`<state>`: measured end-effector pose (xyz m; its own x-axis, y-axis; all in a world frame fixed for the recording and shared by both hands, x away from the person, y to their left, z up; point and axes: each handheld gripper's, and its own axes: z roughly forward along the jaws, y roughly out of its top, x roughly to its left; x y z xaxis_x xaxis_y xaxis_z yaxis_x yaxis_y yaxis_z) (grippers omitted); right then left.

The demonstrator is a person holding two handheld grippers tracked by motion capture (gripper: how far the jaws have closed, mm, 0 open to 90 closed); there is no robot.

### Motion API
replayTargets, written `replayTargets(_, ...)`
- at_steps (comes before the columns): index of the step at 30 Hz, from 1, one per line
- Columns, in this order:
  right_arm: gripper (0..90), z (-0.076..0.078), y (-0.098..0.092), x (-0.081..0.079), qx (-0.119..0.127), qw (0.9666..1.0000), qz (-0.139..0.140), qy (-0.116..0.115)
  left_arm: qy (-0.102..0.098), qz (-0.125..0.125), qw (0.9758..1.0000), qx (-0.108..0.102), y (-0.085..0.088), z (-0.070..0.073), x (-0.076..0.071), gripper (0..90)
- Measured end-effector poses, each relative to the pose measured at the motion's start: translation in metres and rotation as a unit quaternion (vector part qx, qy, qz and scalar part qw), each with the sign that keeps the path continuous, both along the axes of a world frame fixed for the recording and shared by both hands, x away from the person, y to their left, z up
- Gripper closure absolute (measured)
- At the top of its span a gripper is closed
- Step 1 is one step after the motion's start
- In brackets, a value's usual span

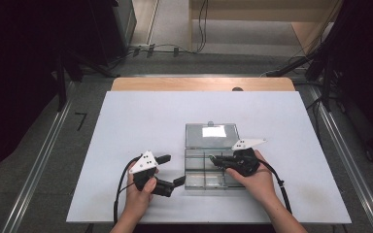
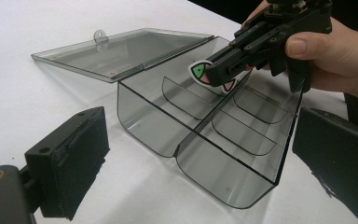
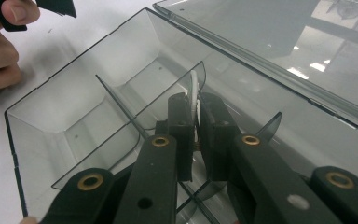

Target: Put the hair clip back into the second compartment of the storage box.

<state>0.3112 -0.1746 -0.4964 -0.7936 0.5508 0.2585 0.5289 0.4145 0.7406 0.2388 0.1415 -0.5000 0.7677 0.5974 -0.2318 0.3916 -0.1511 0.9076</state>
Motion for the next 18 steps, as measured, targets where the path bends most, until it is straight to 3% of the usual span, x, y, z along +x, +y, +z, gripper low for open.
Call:
replayTargets(13,73.0,0.0031,-0.0027,-0.0007,0.010,0.9999,-0.007,-0.005,-0.001,0.001,1.0000,-0.003,0.0011,0.0007,0.0000,3.3)
replayTargets(18,67.3,0.0096,-0.0087,-0.0023,0.026,0.9994,-0.002,-0.021,-0.001,0.003,1.0000,-0.005,0.0013,0.0010,0.0007,3.3)
